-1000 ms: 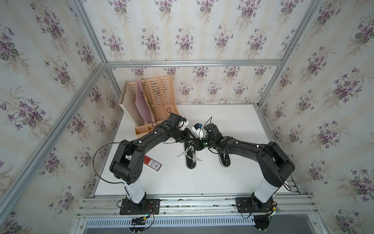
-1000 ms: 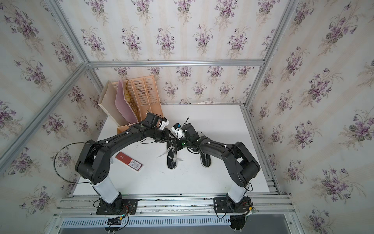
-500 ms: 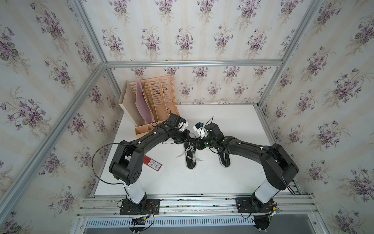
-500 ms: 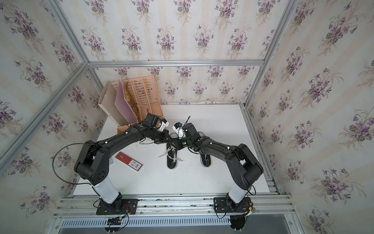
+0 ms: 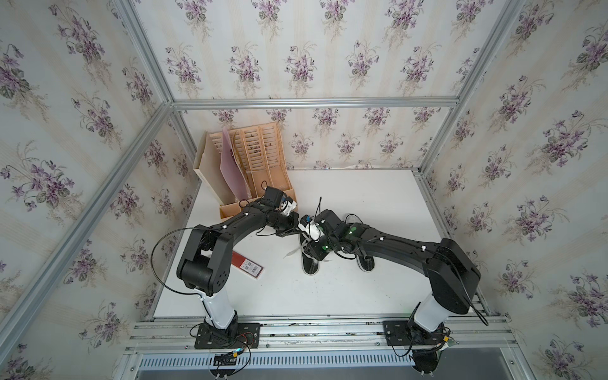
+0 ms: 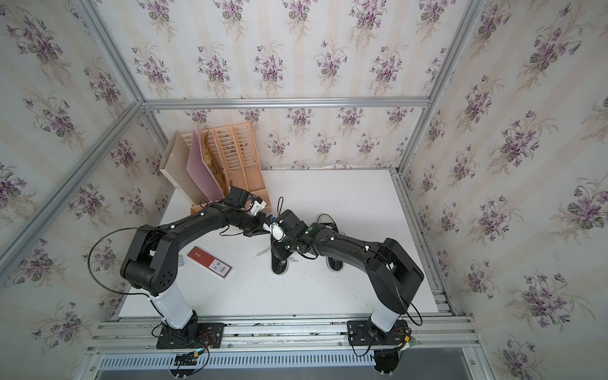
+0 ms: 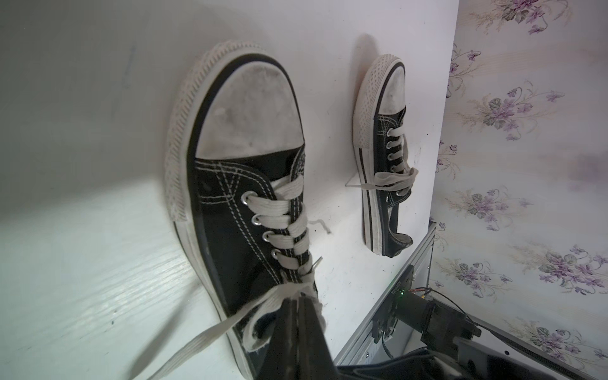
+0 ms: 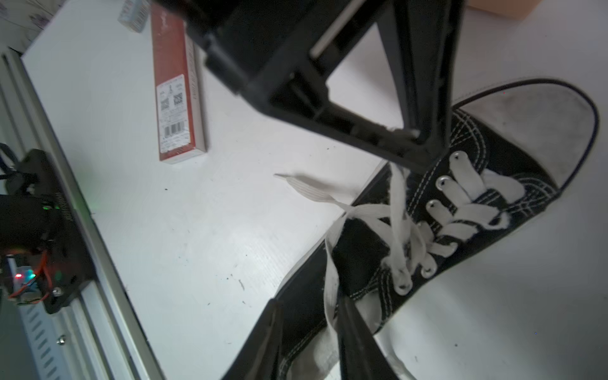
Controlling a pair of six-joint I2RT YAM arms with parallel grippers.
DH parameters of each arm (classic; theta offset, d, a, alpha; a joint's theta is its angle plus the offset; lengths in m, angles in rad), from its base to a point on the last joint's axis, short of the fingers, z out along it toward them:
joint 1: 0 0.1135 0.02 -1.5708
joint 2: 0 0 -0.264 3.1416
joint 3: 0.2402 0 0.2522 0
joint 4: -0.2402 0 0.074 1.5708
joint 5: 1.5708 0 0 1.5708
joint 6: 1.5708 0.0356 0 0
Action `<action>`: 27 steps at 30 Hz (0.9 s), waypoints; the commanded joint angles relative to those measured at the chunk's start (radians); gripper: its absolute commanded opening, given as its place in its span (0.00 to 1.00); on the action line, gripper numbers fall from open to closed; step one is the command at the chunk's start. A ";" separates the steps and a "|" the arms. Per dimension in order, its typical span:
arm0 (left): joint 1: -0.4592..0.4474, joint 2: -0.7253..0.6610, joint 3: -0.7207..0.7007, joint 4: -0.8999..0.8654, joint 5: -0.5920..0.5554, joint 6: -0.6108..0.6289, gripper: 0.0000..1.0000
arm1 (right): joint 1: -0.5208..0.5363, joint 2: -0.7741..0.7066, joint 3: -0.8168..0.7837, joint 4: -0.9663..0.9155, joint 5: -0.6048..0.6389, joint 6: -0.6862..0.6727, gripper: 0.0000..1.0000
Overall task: Tie the shoes
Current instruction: Wrap the shoelace around the shoelace.
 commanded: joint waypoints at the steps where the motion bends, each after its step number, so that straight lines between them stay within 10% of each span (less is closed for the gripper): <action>1: 0.015 0.026 -0.006 0.036 0.061 0.029 0.00 | 0.022 0.051 0.071 -0.107 0.084 -0.078 0.33; 27: 0.049 0.112 -0.016 0.073 0.079 0.043 0.00 | 0.080 0.146 0.147 -0.248 0.162 -0.179 0.29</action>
